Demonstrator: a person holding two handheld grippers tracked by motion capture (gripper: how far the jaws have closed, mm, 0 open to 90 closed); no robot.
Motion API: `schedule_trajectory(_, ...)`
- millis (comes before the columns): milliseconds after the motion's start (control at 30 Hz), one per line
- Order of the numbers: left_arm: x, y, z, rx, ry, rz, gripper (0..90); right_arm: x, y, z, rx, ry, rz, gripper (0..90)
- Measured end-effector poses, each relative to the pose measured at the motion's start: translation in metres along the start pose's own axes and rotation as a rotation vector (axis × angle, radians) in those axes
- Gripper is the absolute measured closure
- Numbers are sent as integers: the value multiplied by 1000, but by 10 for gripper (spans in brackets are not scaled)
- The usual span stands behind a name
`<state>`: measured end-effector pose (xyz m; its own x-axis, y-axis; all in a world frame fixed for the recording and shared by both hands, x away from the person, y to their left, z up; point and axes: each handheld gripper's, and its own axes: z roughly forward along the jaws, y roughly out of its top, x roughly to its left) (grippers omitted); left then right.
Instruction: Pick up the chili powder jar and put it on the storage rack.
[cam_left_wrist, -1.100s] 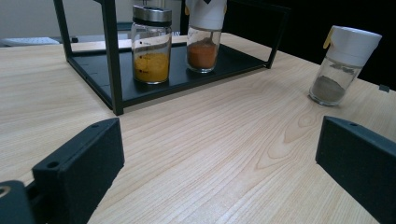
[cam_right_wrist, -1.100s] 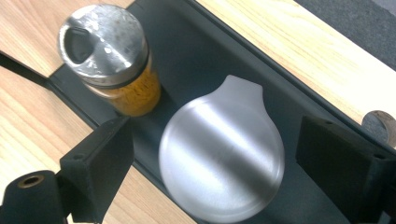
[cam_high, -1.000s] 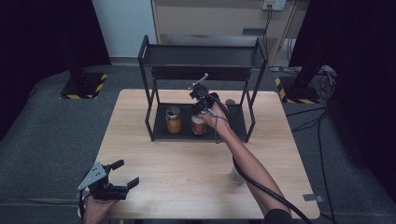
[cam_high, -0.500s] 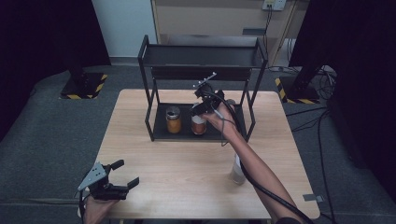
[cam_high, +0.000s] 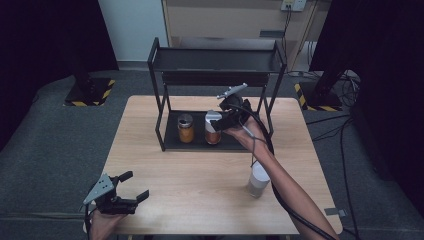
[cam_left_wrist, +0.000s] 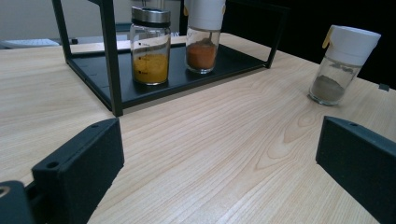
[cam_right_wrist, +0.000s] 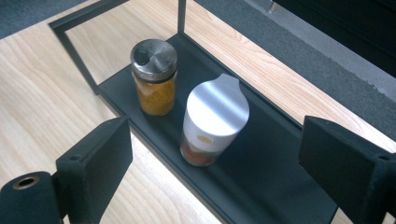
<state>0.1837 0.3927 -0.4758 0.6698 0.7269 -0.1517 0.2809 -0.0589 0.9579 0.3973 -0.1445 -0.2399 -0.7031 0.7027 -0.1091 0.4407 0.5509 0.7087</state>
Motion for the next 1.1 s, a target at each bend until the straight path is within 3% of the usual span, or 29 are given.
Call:
schedule_trajectory(533, -1, 0, 0, -2, -3, 6, 6, -2, -49, -53, -110, 12, 1, 101)
schedule_trajectory(1100, -2, 1, -1, -2, -2, 12, 6, -3, -120, -112, -231, -28, 29, 104)
